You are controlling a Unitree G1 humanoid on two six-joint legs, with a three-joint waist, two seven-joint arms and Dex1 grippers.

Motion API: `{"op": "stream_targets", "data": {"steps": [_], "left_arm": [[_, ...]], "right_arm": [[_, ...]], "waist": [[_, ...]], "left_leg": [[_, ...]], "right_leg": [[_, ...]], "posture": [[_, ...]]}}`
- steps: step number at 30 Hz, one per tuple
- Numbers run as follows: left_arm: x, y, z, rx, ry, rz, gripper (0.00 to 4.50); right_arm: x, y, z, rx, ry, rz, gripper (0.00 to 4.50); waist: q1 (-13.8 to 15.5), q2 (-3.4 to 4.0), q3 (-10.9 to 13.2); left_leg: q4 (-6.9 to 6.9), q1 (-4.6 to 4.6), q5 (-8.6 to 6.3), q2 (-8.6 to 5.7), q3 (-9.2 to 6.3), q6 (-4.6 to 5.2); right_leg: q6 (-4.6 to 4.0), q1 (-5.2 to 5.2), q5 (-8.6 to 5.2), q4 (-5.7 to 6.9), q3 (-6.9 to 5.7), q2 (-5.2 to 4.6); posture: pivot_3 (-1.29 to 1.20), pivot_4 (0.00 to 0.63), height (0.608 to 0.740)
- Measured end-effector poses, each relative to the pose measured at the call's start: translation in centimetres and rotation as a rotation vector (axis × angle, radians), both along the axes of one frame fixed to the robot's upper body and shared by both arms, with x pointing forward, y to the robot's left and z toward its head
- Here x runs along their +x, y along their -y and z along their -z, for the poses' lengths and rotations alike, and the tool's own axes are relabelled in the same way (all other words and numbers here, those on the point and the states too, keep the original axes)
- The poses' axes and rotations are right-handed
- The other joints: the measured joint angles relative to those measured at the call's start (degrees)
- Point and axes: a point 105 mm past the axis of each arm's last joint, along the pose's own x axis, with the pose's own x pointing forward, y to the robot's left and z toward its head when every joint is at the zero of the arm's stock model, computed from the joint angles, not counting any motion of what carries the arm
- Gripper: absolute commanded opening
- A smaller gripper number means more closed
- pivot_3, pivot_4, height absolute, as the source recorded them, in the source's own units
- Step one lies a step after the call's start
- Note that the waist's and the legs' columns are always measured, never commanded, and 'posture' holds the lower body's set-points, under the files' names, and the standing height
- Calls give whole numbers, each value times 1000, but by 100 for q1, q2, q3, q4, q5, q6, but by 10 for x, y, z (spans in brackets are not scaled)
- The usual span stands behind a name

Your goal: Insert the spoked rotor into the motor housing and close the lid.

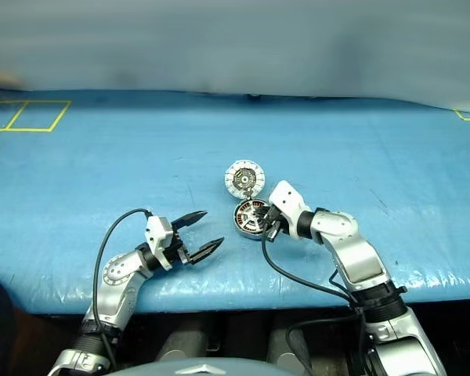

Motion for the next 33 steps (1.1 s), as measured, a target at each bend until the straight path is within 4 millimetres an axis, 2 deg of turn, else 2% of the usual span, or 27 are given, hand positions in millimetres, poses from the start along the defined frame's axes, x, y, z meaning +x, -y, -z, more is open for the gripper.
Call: {"op": "stream_targets", "data": {"steps": [11,17,26,33], "left_arm": [[0,0,0,2,1,1,4500],[0,0,0,2,1,1,4500],[0,0,-1,-1,10,-6,4500],[6,-3,3,12,-4,-66,4500]], "right_arm": [[6,9,-5,-11,28,51,155],[9,17,6,-93,25,75,155],[7,12,6,-110,45,66,155],[7,2,1,-35,67,70,155]], "waist": [[1,0,0],[1,0,0],[-6,0,0],[-5,0,0]], "left_leg": [[-1,-2,0,-1,0,1],[-1,-2,1,-1,1,1],[-1,0,1,0,0,1],[-1,-1,1,-1,0,1]], "right_leg": [[0,-3,0,-1,0,1],[-1,-3,0,-1,0,1],[0,-1,0,0,0,1],[1,-2,0,0,0,2]], "posture": [[0,150,740],[0,150,740],[0,150,740],[0,150,740]]}}
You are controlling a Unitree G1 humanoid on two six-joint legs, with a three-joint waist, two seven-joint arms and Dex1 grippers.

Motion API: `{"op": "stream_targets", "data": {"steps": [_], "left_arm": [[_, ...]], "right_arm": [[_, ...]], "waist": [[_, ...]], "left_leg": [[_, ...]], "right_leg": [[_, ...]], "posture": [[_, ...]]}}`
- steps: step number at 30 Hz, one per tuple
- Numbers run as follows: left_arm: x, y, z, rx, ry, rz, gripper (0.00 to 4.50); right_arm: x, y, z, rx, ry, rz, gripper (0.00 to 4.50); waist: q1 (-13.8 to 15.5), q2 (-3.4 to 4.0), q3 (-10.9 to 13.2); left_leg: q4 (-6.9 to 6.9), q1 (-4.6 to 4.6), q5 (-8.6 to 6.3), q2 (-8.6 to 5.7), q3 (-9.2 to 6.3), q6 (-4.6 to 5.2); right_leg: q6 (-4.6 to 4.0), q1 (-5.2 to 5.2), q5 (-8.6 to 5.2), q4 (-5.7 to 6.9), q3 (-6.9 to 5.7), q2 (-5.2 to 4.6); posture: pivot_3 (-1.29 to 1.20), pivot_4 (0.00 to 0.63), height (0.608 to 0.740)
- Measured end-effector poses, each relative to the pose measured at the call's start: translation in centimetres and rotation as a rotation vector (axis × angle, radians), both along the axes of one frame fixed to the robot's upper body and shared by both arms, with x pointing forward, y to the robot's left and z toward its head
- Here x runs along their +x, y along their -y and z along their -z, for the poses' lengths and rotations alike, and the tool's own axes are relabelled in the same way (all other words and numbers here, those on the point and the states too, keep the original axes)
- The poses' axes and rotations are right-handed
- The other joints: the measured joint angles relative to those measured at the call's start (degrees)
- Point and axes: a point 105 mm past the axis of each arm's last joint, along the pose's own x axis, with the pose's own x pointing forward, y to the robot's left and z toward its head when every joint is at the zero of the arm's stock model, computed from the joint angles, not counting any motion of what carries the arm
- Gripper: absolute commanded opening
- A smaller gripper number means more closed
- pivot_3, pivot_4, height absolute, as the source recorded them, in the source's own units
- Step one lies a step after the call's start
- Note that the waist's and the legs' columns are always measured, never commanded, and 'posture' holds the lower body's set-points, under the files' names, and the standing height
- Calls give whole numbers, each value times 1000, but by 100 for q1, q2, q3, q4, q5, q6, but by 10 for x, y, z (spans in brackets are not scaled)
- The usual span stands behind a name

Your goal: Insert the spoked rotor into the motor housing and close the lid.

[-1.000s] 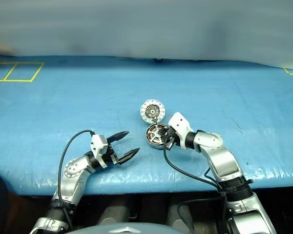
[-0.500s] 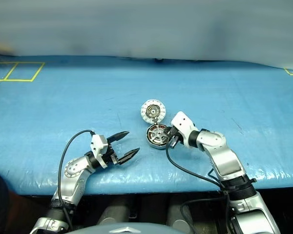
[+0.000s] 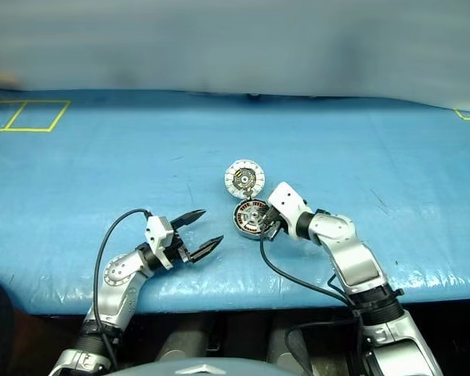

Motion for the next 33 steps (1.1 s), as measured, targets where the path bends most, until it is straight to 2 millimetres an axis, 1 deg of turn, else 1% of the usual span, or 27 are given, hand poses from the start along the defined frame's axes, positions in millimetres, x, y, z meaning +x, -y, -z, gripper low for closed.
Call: {"op": "stream_targets", "data": {"steps": [3,7,8,10,12,18,21,22,24,28,33], "left_arm": [[9,-3,2,13,-19,-64,4500],[32,-10,3,49,-44,-178,4500],[38,-12,1,54,-40,-202,4301],[49,-13,-4,63,-33,-225,3836],[60,-11,-7,62,-40,-233,3153],[96,-3,-6,103,-95,-276,1155],[107,-1,-5,126,-114,-297,126],[110,-2,-4,138,-119,-310,25],[115,-2,-2,141,-136,-323,25],[126,6,-8,107,-159,-315,25],[133,15,-18,78,-155,-276,25]], "right_arm": [[3,3,-5,16,21,17,155],[0,5,-14,66,38,23,155],[-2,5,-17,78,47,22,122],[-5,6,-22,97,59,20,104],[-7,6,-23,97,65,16,104],[-18,3,-11,95,25,2,104],[-23,-1,-9,105,12,-14,104],[-24,-2,-8,107,7,-16,104],[-26,-3,-7,108,-2,-20,104],[-31,-9,-4,118,-16,-40,104],[-33,-9,-1,120,-27,-38,104]], "waist": [[22,-1,0],[36,-1,0],[36,-1,1],[35,-1,1],[38,-1,1],[54,-4,2],[34,-6,3],[26,-6,3],[23,-7,4],[35,-10,6],[29,-12,6]], "left_leg": [[1,0,0,-2,-1,0],[1,0,1,-3,-1,1],[1,0,1,-3,0,1],[2,0,1,-5,0,2],[3,0,2,-6,0,2],[5,-2,3,-7,1,5],[5,-4,3,-7,1,6],[5,-4,3,-7,1,6],[5,-4,3,-7,1,6],[13,-6,3,-9,0,8],[18,-15,2,-10,0,10]], "right_leg": [[3,1,1,0,-2,5],[8,2,4,2,-3,27],[12,2,7,1,-2,28],[28,2,16,1,-2,26],[28,4,16,0,-3,27],[38,5,21,0,-5,30],[41,6,23,0,-5,30],[42,6,24,0,-5,30],[43,6,25,1,-6,30],[51,7,27,-1,-9,28],[56,5,32,-1,-8,27]], "posture": [[0,150,740],[0,150,740],[0,150,740],[0,150,740],[0,150,740],[0,150,740],[0,150,740],[0,150,740],[0,150,740],[0,150,740],[0,150,740]]}}
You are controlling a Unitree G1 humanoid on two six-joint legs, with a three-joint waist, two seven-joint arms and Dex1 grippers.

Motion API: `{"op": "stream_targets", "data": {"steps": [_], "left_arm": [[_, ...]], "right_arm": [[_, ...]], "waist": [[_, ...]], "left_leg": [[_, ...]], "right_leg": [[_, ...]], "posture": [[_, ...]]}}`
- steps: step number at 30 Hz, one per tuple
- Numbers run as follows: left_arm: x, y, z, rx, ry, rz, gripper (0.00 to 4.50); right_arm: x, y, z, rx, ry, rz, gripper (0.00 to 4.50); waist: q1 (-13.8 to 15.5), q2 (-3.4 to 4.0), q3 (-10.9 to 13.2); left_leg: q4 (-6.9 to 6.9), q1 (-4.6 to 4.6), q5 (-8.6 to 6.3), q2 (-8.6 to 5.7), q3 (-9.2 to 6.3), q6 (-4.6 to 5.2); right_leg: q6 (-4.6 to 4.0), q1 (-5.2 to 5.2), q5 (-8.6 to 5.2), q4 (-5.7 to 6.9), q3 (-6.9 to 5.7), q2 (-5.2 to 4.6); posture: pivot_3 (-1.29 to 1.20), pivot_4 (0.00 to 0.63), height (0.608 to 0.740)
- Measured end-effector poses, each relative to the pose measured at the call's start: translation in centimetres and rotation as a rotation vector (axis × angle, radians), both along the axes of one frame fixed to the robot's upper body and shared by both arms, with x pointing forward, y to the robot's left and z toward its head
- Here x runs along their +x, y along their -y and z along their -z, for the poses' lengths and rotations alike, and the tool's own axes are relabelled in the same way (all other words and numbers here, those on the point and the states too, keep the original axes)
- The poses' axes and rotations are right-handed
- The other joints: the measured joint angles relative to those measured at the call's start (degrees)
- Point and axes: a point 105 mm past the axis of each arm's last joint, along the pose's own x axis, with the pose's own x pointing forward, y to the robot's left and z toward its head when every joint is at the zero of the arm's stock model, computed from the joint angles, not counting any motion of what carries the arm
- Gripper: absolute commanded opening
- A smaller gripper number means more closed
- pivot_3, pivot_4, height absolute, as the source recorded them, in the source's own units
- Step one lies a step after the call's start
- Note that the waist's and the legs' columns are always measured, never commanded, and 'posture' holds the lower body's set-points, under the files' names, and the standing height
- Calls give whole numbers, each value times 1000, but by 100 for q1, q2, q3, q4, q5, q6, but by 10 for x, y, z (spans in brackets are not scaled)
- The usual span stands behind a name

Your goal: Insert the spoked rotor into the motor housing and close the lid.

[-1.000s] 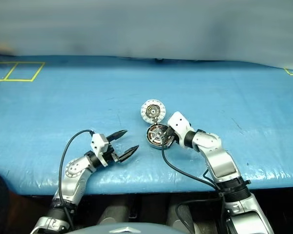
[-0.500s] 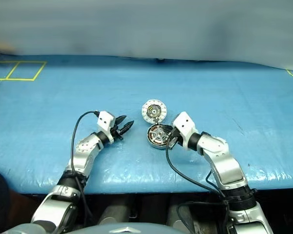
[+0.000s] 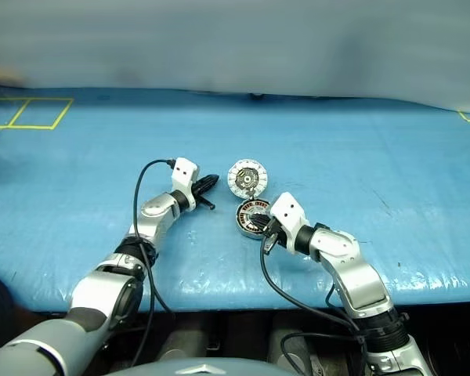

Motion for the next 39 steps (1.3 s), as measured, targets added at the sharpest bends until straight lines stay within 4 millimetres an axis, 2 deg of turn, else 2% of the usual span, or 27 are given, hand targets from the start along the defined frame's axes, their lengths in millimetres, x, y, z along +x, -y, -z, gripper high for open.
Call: {"op": "stream_targets", "data": {"steps": [7,12,18,22,30,35,39], "left_arm": [[-2,22,-8,-69,-13,115,25],[-6,40,-21,-111,23,216,25],[-22,68,-32,-215,35,403,25],[-29,73,-34,-219,36,481,25],[-56,87,-28,-178,-3,721,25],[-68,89,-17,-143,-32,777,25],[-74,84,-11,-101,-30,796,25]], "right_arm": [[-2,0,-1,3,10,14,104],[-3,4,-1,7,13,40,104],[-6,17,0,-5,13,91,104],[-6,22,-1,-8,19,112,104],[5,56,-8,-50,56,267,104],[10,72,-12,-72,81,343,104],[12,75,-8,-81,72,361,104]], "waist": [[-1,0,0],[0,0,0],[4,0,0],[-21,0,0],[-9,0,0],[-12,0,0],[-23,1,-1]], "left_leg": [[6,-25,1,0,0,1],[14,-31,-1,0,-1,4],[35,-44,-8,0,0,16],[42,-45,-8,1,0,17],[58,-49,-16,-1,2,30],[58,-49,-16,1,2,30],[58,-49,-16,0,3,31]], "right_leg": [[2,-1,3,2,0,2],[5,-2,4,2,-1,2],[9,-4,7,2,-1,1],[11,-3,9,4,0,2],[12,-3,10,2,2,-2],[10,-3,9,4,3,-1],[9,-3,8,4,5,-1]], "posture": [[0,150,740],[0,150,740],[0,150,740],[0,150,740],[0,150,740],[0,150,740],[0,150,740]]}}
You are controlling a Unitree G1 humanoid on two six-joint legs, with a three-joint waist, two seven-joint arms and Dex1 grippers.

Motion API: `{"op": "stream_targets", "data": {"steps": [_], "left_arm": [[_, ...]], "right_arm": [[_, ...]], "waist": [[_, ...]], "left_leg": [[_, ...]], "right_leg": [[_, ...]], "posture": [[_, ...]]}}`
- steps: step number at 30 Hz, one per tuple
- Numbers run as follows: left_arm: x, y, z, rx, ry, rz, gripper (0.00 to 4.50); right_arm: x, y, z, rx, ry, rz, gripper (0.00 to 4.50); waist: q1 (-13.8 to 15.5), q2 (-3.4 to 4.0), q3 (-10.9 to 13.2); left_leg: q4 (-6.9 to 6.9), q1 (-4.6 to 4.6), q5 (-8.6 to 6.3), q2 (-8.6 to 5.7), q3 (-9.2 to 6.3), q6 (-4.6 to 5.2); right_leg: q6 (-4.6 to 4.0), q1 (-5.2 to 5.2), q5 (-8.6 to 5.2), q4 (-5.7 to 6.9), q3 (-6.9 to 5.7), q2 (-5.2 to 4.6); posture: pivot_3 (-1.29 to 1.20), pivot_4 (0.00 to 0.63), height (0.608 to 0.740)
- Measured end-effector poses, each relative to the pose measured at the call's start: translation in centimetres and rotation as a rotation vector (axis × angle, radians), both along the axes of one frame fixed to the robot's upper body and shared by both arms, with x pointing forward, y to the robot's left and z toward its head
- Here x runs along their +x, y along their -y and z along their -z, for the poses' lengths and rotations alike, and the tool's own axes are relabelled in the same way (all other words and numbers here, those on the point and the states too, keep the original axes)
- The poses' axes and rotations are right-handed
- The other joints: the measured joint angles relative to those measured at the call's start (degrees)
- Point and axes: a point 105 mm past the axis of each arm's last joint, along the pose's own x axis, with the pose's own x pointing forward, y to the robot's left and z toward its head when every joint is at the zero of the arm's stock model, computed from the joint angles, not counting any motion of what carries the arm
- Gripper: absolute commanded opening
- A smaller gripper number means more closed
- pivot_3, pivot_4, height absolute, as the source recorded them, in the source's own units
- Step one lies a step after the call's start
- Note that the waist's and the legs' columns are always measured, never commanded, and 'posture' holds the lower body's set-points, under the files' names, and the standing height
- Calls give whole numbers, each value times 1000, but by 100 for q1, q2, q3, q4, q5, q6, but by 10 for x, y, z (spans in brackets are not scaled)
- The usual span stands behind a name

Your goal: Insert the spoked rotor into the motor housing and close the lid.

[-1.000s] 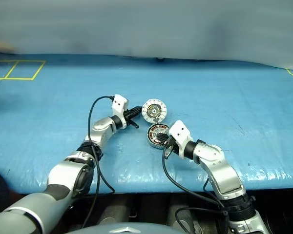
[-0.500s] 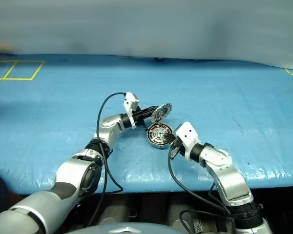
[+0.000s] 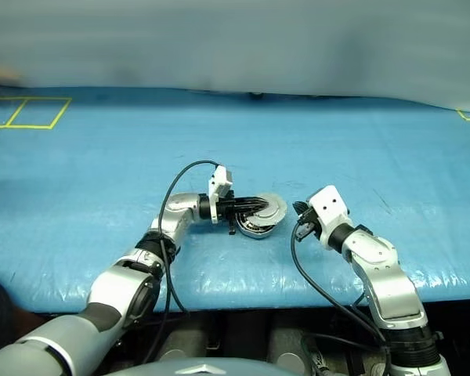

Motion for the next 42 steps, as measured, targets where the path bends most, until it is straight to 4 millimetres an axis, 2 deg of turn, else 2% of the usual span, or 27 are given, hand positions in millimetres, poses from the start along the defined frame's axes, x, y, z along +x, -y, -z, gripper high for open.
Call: {"op": "stream_targets", "data": {"steps": [12,18,21,25,30,35,36,42], "left_arm": [[-7,-28,12,8,25,-98,25],[-10,-41,-29,-205,141,-175,25],[-23,-50,-30,-225,171,-167,25],[-42,-69,-9,-172,147,-194,0],[-58,-84,3,-141,175,-240,0],[-60,-87,7,-135,182,-278,0],[-60,-86,7,-135,187,-279,0],[-60,-82,8,-134,185,-290,0]], "right_arm": [[9,-25,0,56,28,-58,104],[9,-37,-3,148,40,-106,104],[10,-39,-2,143,44,-111,104],[10,-43,5,134,45,-126,990],[10,-55,5,113,76,-177,2640],[9,-59,8,104,77,-204,4322],[9,-59,9,103,73,-208,4493],[10,-58,20,73,38,-209,4493]], "waist": [[21,3,-2],[-12,7,-4],[-31,11,-7],[-29,13,-6],[-8,14,-6],[-7,15,-6],[-8,15,-7],[-11,15,-7]], "left_leg": [[6,13,0,-1,-2,1],[0,13,-1,2,-1,1],[-4,20,0,1,2,1],[-8,33,0,3,4,-1],[-7,37,-1,2,4,-3],[-10,37,-1,3,4,-3],[-10,37,-1,3,5,-3],[-10,37,-1,2,7,-3]], "right_leg": [[-19,-9,-10,0,1,-4],[-24,-5,-11,-1,9,-8],[-29,-9,-14,0,10,-5],[-35,-4,-17,4,12,-5],[-34,0,-17,3,12,-25],[-35,-2,-18,3,12,-21],[-35,-2,-18,3,12,-17],[-35,-2,-18,3,13,-9]], "posture": [[0,150,740],[0,150,740],[0,150,740],[0,150,740],[0,150,740],[0,150,740],[0,150,740],[0,150,740]]}}
